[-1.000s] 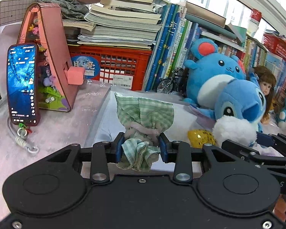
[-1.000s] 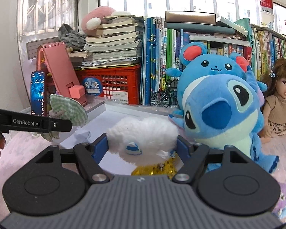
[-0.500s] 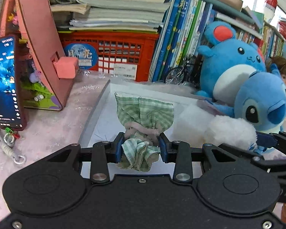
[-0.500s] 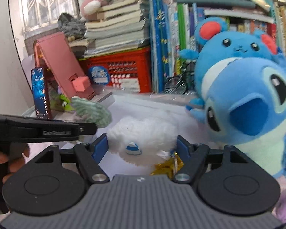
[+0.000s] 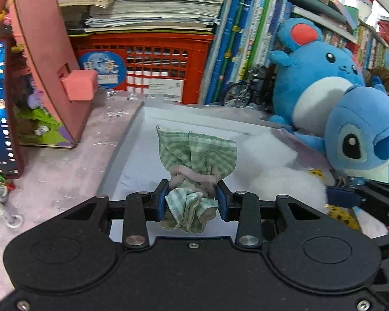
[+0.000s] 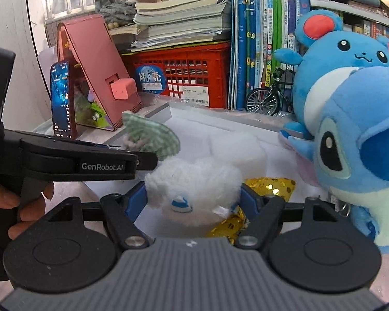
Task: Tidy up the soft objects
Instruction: 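Carry the checked cloth with the left tool while the right tool carries the plush to the box, then lower and open the left tool over the box while the right tool releases the plush inside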
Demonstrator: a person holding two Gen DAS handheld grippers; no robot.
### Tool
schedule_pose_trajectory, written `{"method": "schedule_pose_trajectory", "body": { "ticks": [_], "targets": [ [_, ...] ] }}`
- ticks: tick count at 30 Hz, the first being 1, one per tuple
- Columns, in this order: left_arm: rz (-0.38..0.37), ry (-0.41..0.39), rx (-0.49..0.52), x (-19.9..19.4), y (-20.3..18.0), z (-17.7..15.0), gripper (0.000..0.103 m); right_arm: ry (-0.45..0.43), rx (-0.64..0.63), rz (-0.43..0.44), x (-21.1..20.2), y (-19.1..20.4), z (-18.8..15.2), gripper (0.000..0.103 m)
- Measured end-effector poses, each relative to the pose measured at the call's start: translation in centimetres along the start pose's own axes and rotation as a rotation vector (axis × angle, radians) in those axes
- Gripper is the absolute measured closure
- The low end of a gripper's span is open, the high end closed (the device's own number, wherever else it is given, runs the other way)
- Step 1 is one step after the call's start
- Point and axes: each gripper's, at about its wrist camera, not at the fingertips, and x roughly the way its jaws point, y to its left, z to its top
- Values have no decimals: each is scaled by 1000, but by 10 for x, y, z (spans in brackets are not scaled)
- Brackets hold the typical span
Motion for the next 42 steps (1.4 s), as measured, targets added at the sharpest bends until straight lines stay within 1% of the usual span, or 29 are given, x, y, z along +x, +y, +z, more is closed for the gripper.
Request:
{"method": "schedule_pose_trajectory", "body": {
  "ticks": [2,4,7,8,11,17,20,24,28,32,35,37,40,42],
  "targets": [
    [-28,2,0,1,-1,0,67,2,2,-3,2,-1,0,26],
    [-39,7,4,2,-4,0,67,5,12,1,4,-4,-1,25],
    [-36,20,22,5,-7,-1,66,5,26,-1,5,-6,-2,22],
    [-33,23,24,6,-8,-1,66,5,27,-1,5,-6,-3,17],
    [-28,27,19,8,-7,-3,65,3,29,3,4,-7,-4,16],
    [-19,15,26,7,-4,-4,56,-14,15,14,-7,-9,-4,13],
    [-19,3,24,4,-4,-3,54,-33,2,13,-15,-12,-3,13],
    [-22,-7,12,1,-2,-2,48,-63,11,-11,-23,-18,-1,13],
    [-2,-21,45,-3,-6,-4,42,-106,54,-54,-29,-27,2,13],
    [19,-32,83,-12,-9,-8,40,-99,44,-123,-12,-25,13,20],
    [15,-42,107,-24,-10,-13,33,-77,28,-187,14,-20,26,20],
    [6,-56,121,-34,-9,-17,32,-62,21,-245,30,-18,33,19],
    [-25,-73,137,-48,-7,-24,31,-22,-15,-254,49,-10,41,19],
    [-44,-75,136,-54,-5,-29,31,-8,-69,-252,58,-1,43,18]
  ]
}}
